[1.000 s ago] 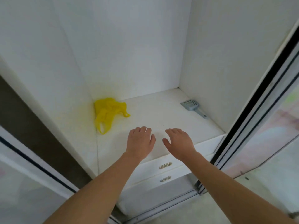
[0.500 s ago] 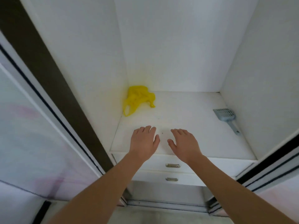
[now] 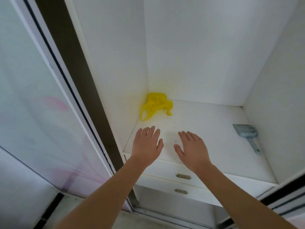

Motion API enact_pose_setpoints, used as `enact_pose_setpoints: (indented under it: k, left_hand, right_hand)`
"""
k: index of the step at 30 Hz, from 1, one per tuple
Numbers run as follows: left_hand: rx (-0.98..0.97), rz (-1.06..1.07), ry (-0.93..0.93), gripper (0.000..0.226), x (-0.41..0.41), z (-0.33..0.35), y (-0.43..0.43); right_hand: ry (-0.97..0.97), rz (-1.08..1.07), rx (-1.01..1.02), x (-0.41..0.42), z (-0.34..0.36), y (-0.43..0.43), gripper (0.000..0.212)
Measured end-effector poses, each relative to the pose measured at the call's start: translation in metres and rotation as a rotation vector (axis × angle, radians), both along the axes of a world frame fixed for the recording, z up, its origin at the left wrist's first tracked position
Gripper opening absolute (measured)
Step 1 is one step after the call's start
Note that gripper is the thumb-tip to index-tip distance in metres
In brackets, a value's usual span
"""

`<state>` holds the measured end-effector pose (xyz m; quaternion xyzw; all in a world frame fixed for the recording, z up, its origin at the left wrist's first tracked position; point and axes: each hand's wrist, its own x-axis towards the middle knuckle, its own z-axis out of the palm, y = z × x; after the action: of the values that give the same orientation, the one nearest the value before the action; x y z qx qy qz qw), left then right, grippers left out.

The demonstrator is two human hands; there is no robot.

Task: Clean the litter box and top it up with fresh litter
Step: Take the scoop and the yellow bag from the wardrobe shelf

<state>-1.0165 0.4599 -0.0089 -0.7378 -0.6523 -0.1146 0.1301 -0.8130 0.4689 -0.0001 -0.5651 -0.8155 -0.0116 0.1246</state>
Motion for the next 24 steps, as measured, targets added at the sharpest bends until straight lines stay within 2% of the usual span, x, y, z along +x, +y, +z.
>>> enact_pose_setpoints:
  k: [16, 24]
  left_hand:
    - [-0.089, 0.018, -0.015, 0.050, -0.007, -0.007, 0.012]
    - [-0.038, 0.064, -0.033, 0.055, -0.033, -0.003, 0.049]
  right_hand:
    - [-0.023, 0.013, -0.039, -0.007, 0.000, 0.016, 0.057]
    - [-0.018, 0.022, -0.030, -0.025, 0.009, 0.054, 0.056]
